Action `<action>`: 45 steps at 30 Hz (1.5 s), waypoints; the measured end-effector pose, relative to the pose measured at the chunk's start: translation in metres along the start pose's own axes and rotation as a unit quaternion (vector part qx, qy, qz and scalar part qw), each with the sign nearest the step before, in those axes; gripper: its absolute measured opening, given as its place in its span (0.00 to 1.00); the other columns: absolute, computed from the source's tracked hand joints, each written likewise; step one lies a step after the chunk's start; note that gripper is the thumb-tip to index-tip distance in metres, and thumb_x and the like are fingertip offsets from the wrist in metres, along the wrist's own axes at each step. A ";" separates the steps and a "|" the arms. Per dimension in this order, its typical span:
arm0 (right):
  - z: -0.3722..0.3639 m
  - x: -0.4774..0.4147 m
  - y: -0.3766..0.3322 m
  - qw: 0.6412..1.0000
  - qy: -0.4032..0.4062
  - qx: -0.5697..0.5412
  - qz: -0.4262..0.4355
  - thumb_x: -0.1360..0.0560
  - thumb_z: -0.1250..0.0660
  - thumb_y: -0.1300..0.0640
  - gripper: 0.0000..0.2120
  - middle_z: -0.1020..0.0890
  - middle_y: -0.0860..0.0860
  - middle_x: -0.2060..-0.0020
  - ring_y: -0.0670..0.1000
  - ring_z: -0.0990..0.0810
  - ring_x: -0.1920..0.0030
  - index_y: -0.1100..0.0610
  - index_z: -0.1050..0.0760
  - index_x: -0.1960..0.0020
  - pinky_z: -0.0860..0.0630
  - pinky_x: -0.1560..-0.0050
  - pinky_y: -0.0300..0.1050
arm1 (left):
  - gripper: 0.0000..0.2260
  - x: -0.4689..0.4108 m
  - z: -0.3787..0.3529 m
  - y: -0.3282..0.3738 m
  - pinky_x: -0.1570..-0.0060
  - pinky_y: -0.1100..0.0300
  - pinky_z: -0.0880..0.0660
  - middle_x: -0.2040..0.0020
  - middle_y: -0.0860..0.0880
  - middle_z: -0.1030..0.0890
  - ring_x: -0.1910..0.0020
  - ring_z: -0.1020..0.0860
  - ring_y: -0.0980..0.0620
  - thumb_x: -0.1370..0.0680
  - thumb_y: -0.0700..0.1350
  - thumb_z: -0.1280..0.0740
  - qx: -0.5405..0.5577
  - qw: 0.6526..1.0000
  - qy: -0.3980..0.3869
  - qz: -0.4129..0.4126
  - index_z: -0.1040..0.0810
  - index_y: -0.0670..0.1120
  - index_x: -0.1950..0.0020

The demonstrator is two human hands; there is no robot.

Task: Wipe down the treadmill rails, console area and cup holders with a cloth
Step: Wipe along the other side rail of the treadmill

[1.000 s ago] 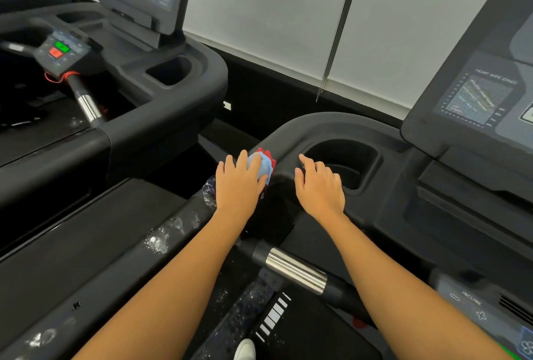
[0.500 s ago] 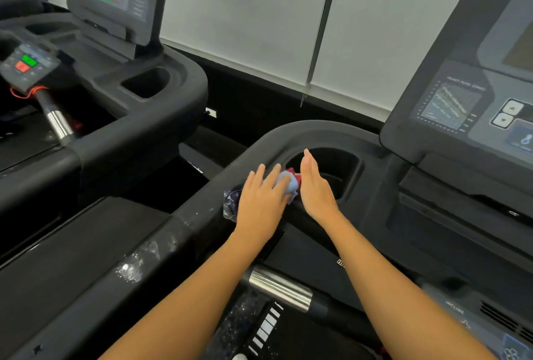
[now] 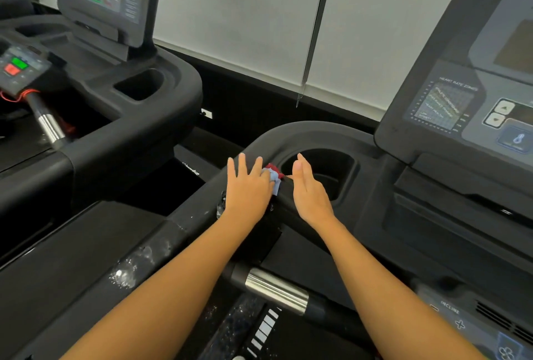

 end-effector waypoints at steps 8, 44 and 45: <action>-0.007 -0.003 0.002 1.000 -0.010 -0.006 -0.005 0.20 0.58 0.41 0.26 0.26 0.57 0.36 0.56 0.27 0.37 0.47 0.52 0.23 0.32 0.40 0.50 | 0.18 0.019 0.002 0.024 0.28 0.50 0.48 0.27 0.48 0.37 0.26 0.43 0.43 0.19 0.46 0.44 0.157 0.986 0.019 -0.046 0.35 0.46 0.29; -0.025 0.005 0.001 0.931 0.067 0.320 0.161 0.21 0.53 0.40 0.30 0.24 0.54 0.38 0.53 0.25 0.40 0.56 0.43 0.25 0.32 0.39 0.48 | 0.25 0.091 0.009 -0.085 0.43 0.47 0.28 0.37 0.43 0.25 0.38 0.28 0.39 0.24 0.58 0.39 0.001 0.993 0.053 0.102 0.30 0.41 0.35; -0.025 0.005 0.000 0.930 0.069 0.324 0.162 0.21 0.53 0.40 0.30 0.24 0.54 0.38 0.53 0.24 0.41 0.56 0.43 0.25 0.32 0.40 0.48 | 0.26 0.083 0.007 -0.081 0.39 0.48 0.31 0.34 0.44 0.28 0.35 0.31 0.41 0.23 0.59 0.42 0.003 0.994 0.039 0.104 0.33 0.42 0.32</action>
Point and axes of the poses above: each hand's wrist, its own x-axis away from the middle knuckle, its own z-axis out of the back of the hand, y = z × x, the point moved 7 cm from there along -x, towards the middle knuckle
